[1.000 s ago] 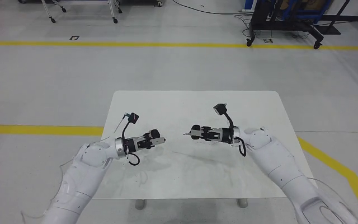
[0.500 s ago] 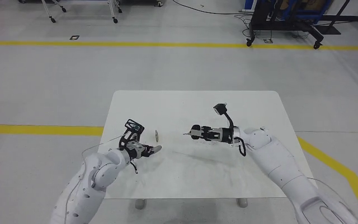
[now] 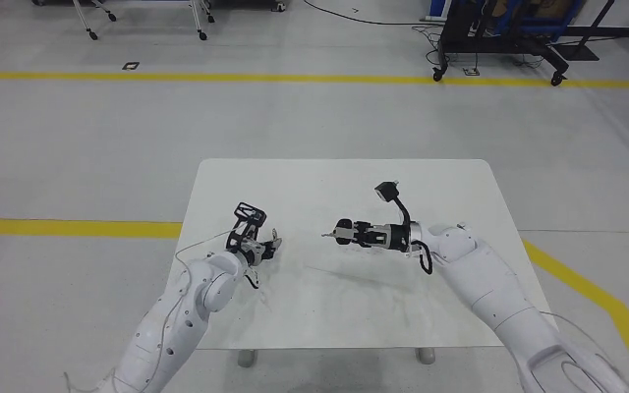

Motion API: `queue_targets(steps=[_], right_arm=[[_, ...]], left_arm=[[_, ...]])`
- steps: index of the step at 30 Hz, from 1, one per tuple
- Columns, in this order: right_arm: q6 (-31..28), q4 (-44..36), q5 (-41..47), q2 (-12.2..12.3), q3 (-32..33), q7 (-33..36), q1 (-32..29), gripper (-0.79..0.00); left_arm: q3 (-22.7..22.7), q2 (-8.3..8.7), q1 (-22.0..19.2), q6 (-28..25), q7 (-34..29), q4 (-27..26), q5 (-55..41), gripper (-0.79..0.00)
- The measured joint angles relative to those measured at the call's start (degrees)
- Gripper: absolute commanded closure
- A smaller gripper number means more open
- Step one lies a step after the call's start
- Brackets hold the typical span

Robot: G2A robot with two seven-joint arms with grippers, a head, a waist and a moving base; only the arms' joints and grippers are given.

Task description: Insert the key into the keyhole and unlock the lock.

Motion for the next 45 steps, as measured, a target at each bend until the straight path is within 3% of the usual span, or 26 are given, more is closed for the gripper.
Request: queue_targets(steps=[2, 3, 15, 23, 24, 25, 33, 38, 41, 42, 45], right_arm=[[0.0, 0.0, 0.0, 0.0, 0.0, 0.0, 0.0, 0.0], [0.0, 0.0, 0.0, 0.0, 0.0, 0.0, 0.0, 0.0], [0.0, 0.0, 0.0, 0.0, 0.0, 0.0, 0.0, 0.0], [0.0, 0.0, 0.0, 0.0, 0.0, 0.0, 0.0, 0.0], [0.0, 0.0, 0.0, 0.0, 0.0, 0.0, 0.0, 0.0], [0.0, 0.0, 0.0, 0.0, 0.0, 0.0, 0.0, 0.0], [0.0, 0.0, 0.0, 0.0, 0.0, 0.0, 0.0, 0.0], [0.0, 0.0, 0.0, 0.0, 0.0, 0.0, 0.0, 0.0], [0.0, 0.0, 0.0, 0.0, 0.0, 0.0, 0.0, 0.0], [0.0, 0.0, 0.0, 0.0, 0.0, 0.0, 0.0, 0.0], [0.0, 0.0, 0.0, 0.0, 0.0, 0.0, 0.0, 0.0]], left_arm=[[0.6, -0.26, -0.6, 0.3, 0.2, 0.8, 0.2, -0.065], [0.8, -0.4, -0.8, 0.4, 0.3, 1.2, 0.4, 0.0], [1.6, -1.15, -1.4, 2.2, 1.1, 2.8, 3.1, 0.0], [0.8, -1.3, -1.3, -0.9, 1.0, 2.9, 1.4, 0.0], [0.6, -1.3, -1.2, -1.2, 1.0, 2.9, 1.4, -0.182], [0.5, -1.31, -1.2, -1.3, 0.9, 2.8, 1.4, -0.274], [0.3, -1.41, -0.7, -2.0, 0.3, 2.2, 2.4, -0.428], [-0.1, -1.45, -0.3, -2.0, 0.8, 1.6, 2.9, -0.329], [-0.3, -1.49, -0.1, -1.5, 1.4, 1.4, 3.8, -0.197], [-0.3, -1.52, 0.0, -1.3, 1.6, 1.3, 4.1, -0.031], [-0.3, -1.61, 0.0, -0.8, 1.8, 1.2, 5.0, 0.0]])
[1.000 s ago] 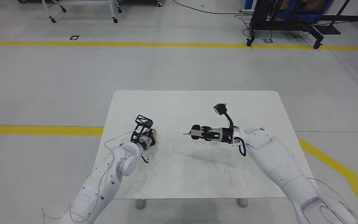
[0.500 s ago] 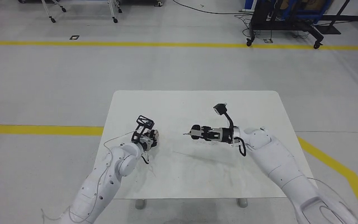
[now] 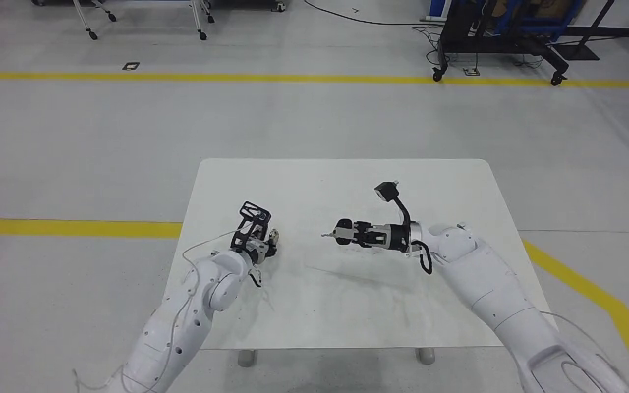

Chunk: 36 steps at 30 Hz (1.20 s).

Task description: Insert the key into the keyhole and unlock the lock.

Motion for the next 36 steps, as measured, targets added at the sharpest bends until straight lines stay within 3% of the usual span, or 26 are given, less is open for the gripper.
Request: queue_targets(steps=[10, 25, 28, 30, 33, 36], right_arm=[[0.0, 0.0, 0.0, 0.0, 0.0, 0.0, 0.0, 0.0], [0.0, 0.0, 0.0, 0.0, 0.0, 0.0, 0.0, 0.0], [1.3, -1.1, 0.4, -0.1, 0.4, -2.7, -0.8, 0.0], [2.1, -1.6, 1.1, -0.2, 0.8, -5.4, -1.3, 0.0], [2.8, -1.7, 2.5, -0.4, 1.3, -7.9, -1.6, 0.0], [3.2, -1.5, 4.6, -0.6, 2.0, -9.5, -1.9, 0.0]], left_arm=[[0.7, -0.57, -0.4, 2.7, -0.3, 0.5, 2.8, 0.0], [-1.6, -0.89, 0.4, -0.4, 1.5, -0.3, -2.9, 0.0], [-5.4, -1.37, -1.3, -4.9, -3.2, 3.0, -13.8, 0.0], [-8.2, -1.72, -5.3, -6.5, -10.5, 9.3, -28.2, 0.0], [-8.2, -2.56, -11.8, -8.7, -20.1, 19.2, -46.9, 0.0], [-6.7, -3.56, -16.7, -9.2, -25.0, 26.9, -58.5, 0.0]])
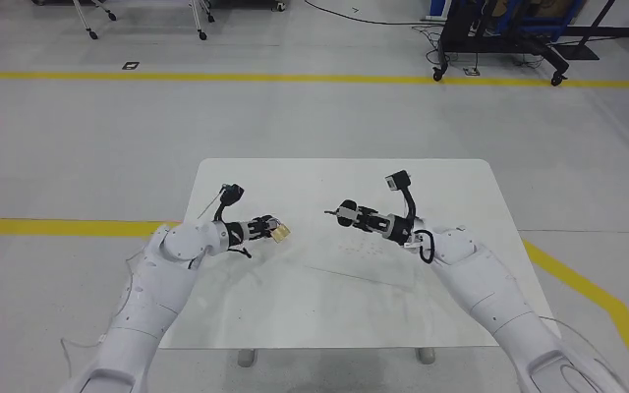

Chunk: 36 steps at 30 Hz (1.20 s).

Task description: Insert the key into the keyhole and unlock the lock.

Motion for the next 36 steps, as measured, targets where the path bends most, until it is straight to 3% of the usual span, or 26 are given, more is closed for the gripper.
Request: queue_targets(steps=[10, 13, 15, 19, 27, 36], right_arm=[[0.1, 0.0, 0.2, 0.0, 0.1, 0.0, 0.0, 0.0], [1.6, -0.8, -0.9, -0.1, 0.2, -1.9, -0.5, 0.0], [2.9, -1.9, -2.1, -0.2, 0.3, -4.4, -1.0, 0.0], [3.4, -3.4, -2.2, -0.6, 0.5, -7.8, -1.9, 0.0], [2.3, -4.1, -1.5, -1.0, 2.0, -12.9, -3.2, 0.0], [2.3, -4.1, -1.5, -1.0, 2.1, -12.9, -3.2, 0.0]], left_arm=[[-0.1, -0.15, 0.1, 0.5, -0.4, 0.8, -1.3, 0.0], [-1.6, -0.78, -1.6, 5.6, -7.3, 5.5, -9.4, 0.0], [-1.7, -1.61, -4.6, 8.9, -14.5, 10.9, -19.7, 0.0], [0.8, -4.01, -9.9, 12.8, -22.4, 20.1, -32.1, 0.0], [6.5, -9.51, -16.4, 14.1, -23.7, 29.9, -39.9, 0.0], [6.7, -9.71, -16.7, 13.9, -23.5, 30.4, -40.0, 0.0]])
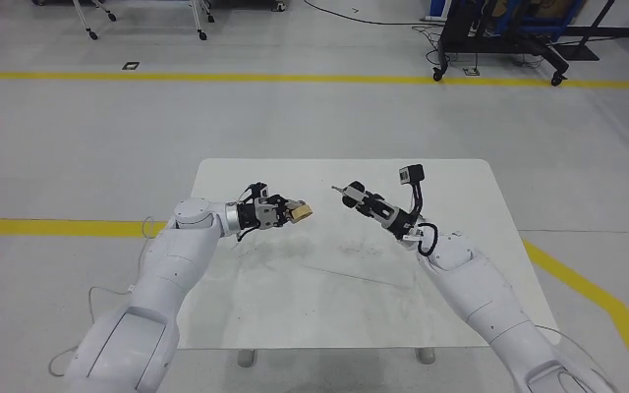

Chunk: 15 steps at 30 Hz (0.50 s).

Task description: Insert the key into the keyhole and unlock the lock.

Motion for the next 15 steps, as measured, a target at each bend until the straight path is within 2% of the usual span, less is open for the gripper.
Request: queue_targets(steps=[5, 8, 11, 15], right_arm=[[0.0, 0.0, 0.0, 0.0, 0.0, 0.0, 0.0, 0.0], [1.8, -0.5, -4.0, 0.2, 1.3, -3.7, -0.6, 0.0], [6.2, -4.0, -12.6, 0.6, 3.3, -11.7, -3.1, 0.0], [19.4, -13.6, -22.9, 1.2, 6.0, -21.6, -8.4, 0.0]], left_arm=[[0.4, -0.04, 0.9, 0.4, 1.6, -1.0, 0.9, 0.0], [1.7, -0.06, 2.3, 2.1, 9.8, -5.6, 5.0, 0.0], [1.3, 0.0, 3.6, 5.8, 17.7, -10.9, 5.7, 0.0], [0.3, -0.11, 4.9, 11.9, 22.2, -15.9, 2.7, 0.0]])
